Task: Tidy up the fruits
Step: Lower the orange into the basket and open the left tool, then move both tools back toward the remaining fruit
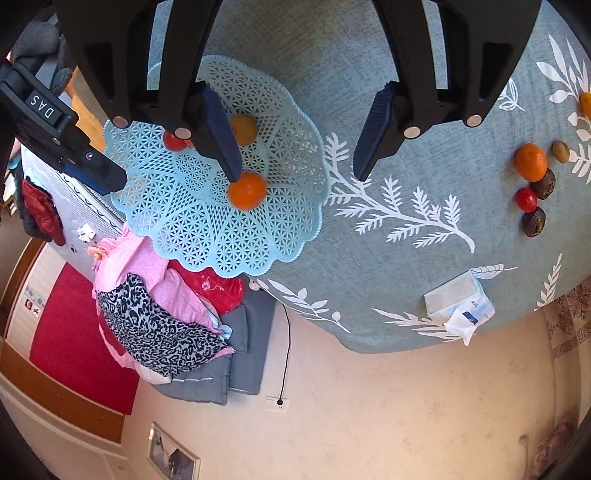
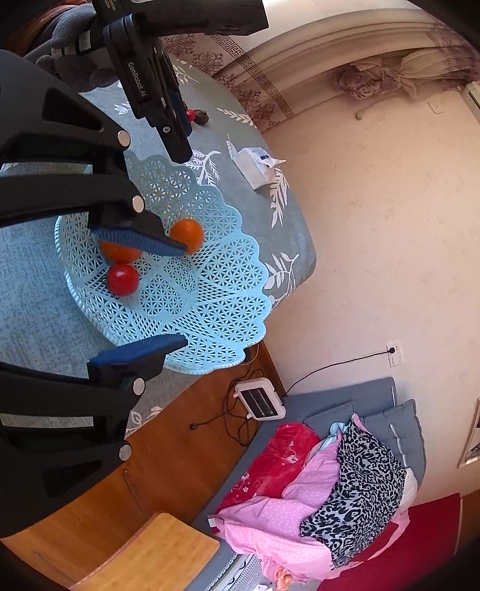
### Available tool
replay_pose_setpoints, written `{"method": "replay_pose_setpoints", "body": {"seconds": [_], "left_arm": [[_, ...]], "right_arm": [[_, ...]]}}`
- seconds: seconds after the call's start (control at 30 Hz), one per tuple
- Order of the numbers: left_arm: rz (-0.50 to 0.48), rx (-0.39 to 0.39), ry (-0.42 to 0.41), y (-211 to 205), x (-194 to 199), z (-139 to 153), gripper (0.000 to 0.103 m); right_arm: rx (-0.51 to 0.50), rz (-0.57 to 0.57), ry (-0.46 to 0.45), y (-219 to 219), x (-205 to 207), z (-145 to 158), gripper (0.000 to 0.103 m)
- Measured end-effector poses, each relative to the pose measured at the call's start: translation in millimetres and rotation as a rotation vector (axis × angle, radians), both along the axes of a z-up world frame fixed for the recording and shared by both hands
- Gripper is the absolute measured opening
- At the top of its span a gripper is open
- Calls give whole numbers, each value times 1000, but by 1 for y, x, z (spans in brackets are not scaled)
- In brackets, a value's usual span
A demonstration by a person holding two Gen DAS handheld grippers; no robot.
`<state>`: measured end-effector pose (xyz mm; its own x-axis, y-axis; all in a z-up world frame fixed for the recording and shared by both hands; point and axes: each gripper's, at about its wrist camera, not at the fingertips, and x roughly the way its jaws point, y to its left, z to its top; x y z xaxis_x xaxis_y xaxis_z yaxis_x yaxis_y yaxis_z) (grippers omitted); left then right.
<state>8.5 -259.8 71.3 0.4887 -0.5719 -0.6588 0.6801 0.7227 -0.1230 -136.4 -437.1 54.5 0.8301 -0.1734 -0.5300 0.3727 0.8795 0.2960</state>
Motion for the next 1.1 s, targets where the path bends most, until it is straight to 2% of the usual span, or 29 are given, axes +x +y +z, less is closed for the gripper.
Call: {"method": "replay_pose_setpoints", "body": {"seconds": [0.5, 0.7, 1.1], "left_arm": [[169, -29, 13, 76, 11, -4, 67], [280, -21, 22, 119, 25, -9, 67], [536, 8, -42, 209, 50, -7, 67]], "right_arm": [[-54, 71, -8, 39, 16, 13, 46], [-72, 146, 6, 70, 33, 13, 46], [-75, 294, 44, 129, 66, 5, 46]]}}
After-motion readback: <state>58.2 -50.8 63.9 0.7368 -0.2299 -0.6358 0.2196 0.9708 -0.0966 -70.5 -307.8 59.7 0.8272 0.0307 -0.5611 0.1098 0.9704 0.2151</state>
